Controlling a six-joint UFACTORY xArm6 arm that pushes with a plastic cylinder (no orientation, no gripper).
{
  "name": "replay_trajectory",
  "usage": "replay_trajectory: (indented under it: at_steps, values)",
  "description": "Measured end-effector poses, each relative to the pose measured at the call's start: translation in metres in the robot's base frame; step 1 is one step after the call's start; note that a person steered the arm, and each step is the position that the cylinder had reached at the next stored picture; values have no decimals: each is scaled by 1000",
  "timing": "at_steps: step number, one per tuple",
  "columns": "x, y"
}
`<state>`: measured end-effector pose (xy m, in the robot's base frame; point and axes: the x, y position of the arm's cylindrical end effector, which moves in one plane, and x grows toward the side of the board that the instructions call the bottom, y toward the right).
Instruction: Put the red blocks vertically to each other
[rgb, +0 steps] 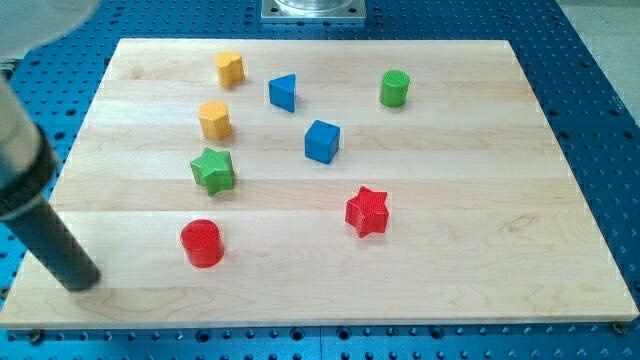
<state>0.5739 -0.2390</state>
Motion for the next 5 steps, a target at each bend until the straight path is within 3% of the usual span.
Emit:
replay_trajectory:
  at_steps: [2,3,5]
  values:
    - [-6,139]
    - [-15,74]
    - [-55,163]
